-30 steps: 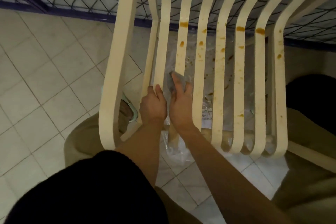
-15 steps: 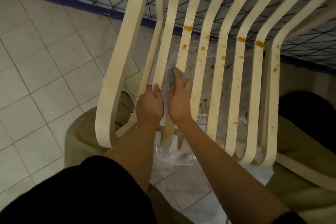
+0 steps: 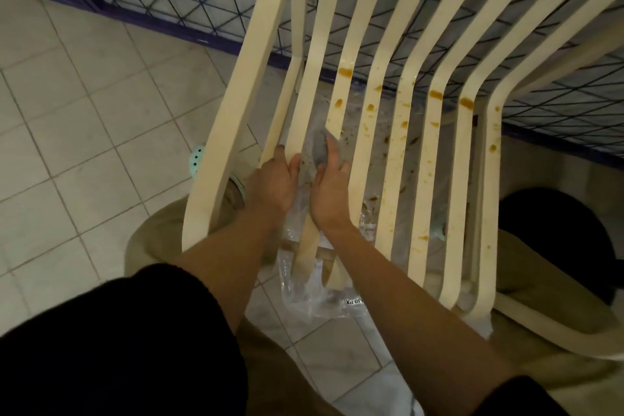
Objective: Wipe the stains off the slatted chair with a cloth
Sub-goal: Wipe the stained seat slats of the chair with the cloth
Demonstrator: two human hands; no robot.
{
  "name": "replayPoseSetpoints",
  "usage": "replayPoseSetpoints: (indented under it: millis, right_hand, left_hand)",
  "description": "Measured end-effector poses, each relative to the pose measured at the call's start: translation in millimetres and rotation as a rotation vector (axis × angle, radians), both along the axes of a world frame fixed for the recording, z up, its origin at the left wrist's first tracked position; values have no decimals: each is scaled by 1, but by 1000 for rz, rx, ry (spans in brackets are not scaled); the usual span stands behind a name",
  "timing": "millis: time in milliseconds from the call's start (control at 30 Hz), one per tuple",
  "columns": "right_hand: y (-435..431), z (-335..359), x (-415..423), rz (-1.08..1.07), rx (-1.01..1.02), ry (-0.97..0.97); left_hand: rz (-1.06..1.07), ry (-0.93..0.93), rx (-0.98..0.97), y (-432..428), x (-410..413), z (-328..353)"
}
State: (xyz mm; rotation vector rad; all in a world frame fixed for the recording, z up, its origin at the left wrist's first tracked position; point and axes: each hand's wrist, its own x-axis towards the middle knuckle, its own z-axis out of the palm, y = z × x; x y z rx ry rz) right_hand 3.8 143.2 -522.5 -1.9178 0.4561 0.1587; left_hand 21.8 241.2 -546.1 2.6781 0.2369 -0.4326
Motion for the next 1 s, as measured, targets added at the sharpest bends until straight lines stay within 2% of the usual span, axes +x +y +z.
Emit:
replayPoseSetpoints:
  millis: [100, 200, 267, 333, 600, 767, 1000]
  right_hand:
    - [6, 4, -29, -15, 78, 18]
    - [7, 1, -44, -1, 8, 89]
    - [10, -3, -39, -56, 65, 36]
    - [10, -8, -32, -62, 40, 18]
    - [-5, -12, 33, -27, -6, 59]
    - [-14, -13, 56, 47, -109, 47]
    - [-11, -20, 55, -5, -167, -21]
  left_hand:
    - [67, 17, -6, -12, 14, 1]
    - [112, -15, 6, -19, 18, 0]
    - [112, -23, -8, -19, 20, -2]
    - [122, -16, -53, -17, 21, -5]
    - [163, -39, -203, -12, 23, -15]
    - [175, -44, -213, -13, 23, -14]
    - [187, -13, -179, -14, 25, -12]
